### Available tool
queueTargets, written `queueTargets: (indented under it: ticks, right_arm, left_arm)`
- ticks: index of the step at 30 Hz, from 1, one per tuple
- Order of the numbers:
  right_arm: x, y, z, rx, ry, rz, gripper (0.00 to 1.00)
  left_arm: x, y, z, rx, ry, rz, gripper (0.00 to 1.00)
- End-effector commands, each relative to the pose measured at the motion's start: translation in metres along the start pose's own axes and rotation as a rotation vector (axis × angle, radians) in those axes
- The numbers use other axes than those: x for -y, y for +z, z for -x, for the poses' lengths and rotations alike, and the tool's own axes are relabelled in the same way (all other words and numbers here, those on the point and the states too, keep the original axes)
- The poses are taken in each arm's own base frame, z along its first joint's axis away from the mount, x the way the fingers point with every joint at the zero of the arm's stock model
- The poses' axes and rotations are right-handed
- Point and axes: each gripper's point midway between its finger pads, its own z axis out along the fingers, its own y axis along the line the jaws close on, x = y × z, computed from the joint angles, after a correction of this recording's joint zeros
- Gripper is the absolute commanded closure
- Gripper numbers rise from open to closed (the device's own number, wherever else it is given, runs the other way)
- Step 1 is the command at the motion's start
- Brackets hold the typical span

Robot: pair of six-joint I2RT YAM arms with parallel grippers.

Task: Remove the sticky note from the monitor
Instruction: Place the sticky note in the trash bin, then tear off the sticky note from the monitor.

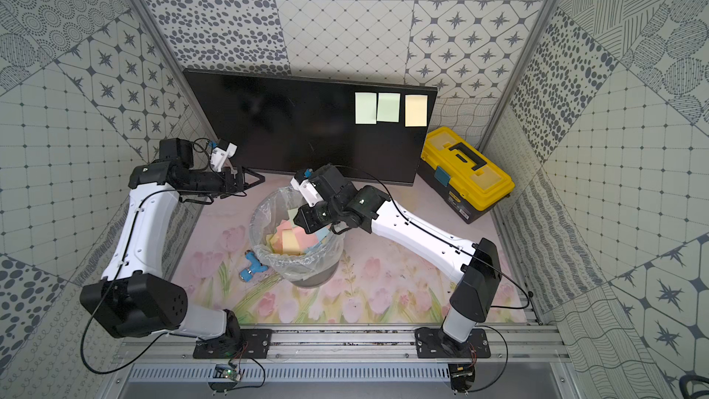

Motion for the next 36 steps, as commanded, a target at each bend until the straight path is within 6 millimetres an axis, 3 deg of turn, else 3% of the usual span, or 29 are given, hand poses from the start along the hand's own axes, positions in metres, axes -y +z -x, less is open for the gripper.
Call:
queueTargets:
  ticks: [1, 4, 7, 12, 16, 20, 25, 36]
  right_arm:
    - [-0.005, -0.018, 0.021, 0.081, -0.048, -0.024, 0.71]
    - [-0.003, -0.029, 0.028, 0.118, -0.056, -0.057, 0.61]
    - [-0.001, -0.047, 0.044, 0.187, -0.056, -0.095, 0.58]
    - [0.008, -0.101, 0.084, 0.365, 0.021, -0.119, 0.57]
    - [0.027, -0.149, 0.109, 0.546, 0.159, -0.073, 0.53]
    - [0.06, -0.185, 0.118, 0.715, 0.33, -0.029, 0.51]
    - [0.09, -0.212, 0.126, 0.834, 0.449, -0.023, 0.51]
    - [0.101, -0.239, 0.152, 0.952, 0.445, -0.038, 0.53]
  left_arm:
    - [0.012, -0.003, 0.007, 0.021, 0.022, -0.051, 0.01]
    - [0.012, -0.003, 0.007, 0.021, 0.024, -0.053, 0.01]
    - [0.013, -0.003, 0.007, 0.022, 0.024, -0.054, 0.01]
    - [0.013, -0.002, 0.008, 0.021, 0.024, -0.056, 0.01]
    - [0.014, -0.002, 0.009, 0.023, 0.025, -0.06, 0.01]
    - [0.015, -0.002, 0.009, 0.022, 0.024, -0.061, 0.01]
    - [0.015, -0.001, 0.009, 0.02, 0.026, -0.06, 0.01]
    - [0.016, -0.002, 0.008, 0.02, 0.031, -0.058, 0.01]
